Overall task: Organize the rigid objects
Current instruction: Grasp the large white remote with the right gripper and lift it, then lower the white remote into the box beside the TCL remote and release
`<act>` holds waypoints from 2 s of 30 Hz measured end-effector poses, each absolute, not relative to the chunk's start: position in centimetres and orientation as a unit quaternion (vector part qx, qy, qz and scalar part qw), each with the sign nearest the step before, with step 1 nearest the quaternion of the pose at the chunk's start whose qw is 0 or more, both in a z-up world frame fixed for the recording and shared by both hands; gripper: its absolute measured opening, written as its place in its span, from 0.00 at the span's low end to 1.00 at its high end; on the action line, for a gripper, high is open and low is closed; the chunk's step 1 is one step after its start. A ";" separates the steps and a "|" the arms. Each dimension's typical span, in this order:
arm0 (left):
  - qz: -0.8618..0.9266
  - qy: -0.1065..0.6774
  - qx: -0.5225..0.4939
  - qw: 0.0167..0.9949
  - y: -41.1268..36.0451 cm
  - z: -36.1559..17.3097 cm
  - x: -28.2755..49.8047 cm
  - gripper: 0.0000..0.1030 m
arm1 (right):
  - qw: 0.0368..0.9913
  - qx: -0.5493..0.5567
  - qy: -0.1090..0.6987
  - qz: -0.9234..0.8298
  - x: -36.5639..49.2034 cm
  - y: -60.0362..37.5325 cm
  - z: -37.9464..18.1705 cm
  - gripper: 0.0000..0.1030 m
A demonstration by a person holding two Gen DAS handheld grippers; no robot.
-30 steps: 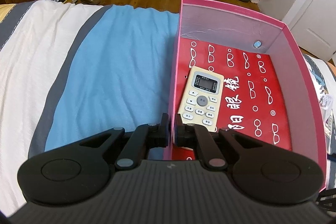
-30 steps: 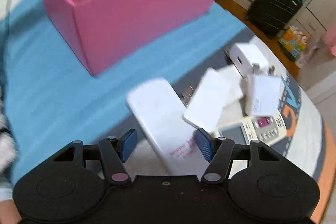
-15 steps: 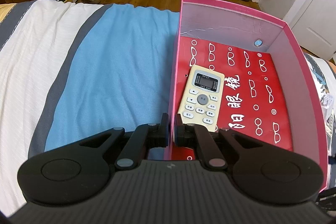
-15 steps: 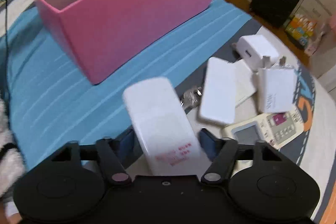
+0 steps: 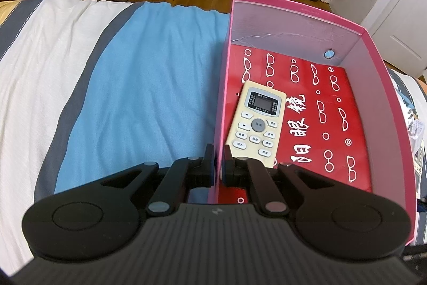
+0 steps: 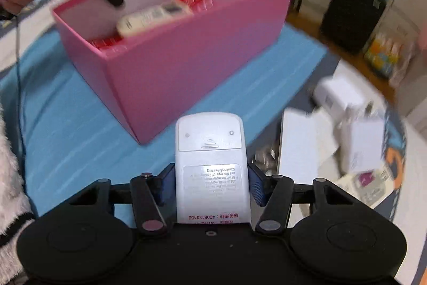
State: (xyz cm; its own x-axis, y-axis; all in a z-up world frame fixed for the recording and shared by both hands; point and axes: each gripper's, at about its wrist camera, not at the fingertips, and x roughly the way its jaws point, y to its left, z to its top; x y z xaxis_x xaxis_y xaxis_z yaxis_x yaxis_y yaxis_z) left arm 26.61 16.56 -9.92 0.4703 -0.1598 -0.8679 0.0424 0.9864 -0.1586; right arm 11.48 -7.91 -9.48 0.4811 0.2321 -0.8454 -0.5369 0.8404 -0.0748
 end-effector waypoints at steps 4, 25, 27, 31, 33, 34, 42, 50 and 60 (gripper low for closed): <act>-0.060 0.511 -0.056 0.855 16.6 -10.0 26.6 0.04 | 0.868 -0.147 0.422 0.217 10.4 -7.5 -7.4 0.59; -0.064 0.510 -0.070 0.855 17.1 -9.9 26.5 0.04 | 0.841 0.176 0.455 0.236 20.8 -0.4 0.7 0.59; -0.065 0.509 -0.069 0.855 17.1 -9.9 26.5 0.04 | 0.823 0.199 0.485 0.218 23.1 0.5 -1.8 0.59; -0.067 0.509 -0.070 0.855 17.0 -9.8 26.4 0.04 | 0.807 0.208 0.527 0.166 25.6 1.7 -6.3 0.59; -0.068 0.509 -0.072 0.855 17.2 -9.9 26.4 0.04 | 0.819 0.188 0.531 0.105 26.5 2.6 -7.6 0.59; -0.070 0.509 -0.073 0.855 17.2 -9.9 26.4 0.04 | 0.823 0.177 0.533 0.087 27.0 3.1 -8.1 0.59; -0.072 0.505 -0.067 0.858 17.1 -9.9 26.3 0.04 | 0.774 0.286 0.564 0.025 30.5 3.3 -12.7 0.59; -0.073 0.505 -0.067 0.857 17.2 -9.9 26.3 0.04 | 0.792 0.263 0.550 -0.009 31.7 4.7 -12.4 0.59; -0.072 0.507 -0.066 0.857 17.0 -9.9 26.4 0.04 | 0.821 0.189 0.538 0.005 29.9 3.8 -10.4 0.33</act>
State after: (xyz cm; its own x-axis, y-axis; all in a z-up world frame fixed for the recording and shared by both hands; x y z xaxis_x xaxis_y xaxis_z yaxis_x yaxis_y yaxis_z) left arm 26.38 17.02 -9.89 0.4762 -0.1903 -0.8585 0.0570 0.9809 -0.1858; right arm 29.91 3.80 -10.44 0.4202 0.2113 -0.8825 0.1950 0.9288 0.3152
